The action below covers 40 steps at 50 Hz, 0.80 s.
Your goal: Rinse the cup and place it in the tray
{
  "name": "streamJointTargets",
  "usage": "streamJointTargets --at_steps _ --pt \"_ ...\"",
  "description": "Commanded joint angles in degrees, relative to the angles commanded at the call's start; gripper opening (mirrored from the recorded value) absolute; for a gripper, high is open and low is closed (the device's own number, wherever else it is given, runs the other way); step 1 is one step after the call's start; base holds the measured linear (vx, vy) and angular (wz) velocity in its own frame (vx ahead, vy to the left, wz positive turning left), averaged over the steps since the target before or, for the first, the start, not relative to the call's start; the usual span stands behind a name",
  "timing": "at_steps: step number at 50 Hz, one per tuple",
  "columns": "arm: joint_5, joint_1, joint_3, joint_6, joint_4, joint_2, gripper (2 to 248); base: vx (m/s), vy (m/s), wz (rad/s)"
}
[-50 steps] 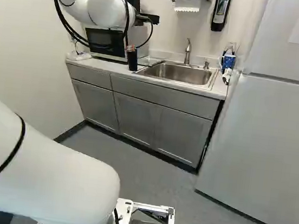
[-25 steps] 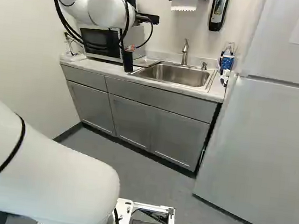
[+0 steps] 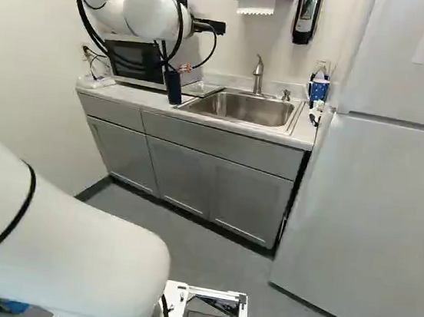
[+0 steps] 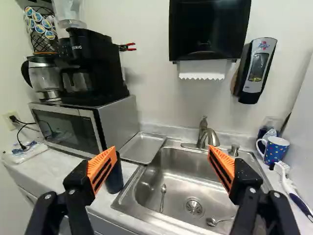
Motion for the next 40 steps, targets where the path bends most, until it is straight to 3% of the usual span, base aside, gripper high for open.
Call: streamJointTargets --at_steps 40 --pt "0.0 0.0 0.0 0.0 0.0 0.0 247 0.079 -0.049 0.001"
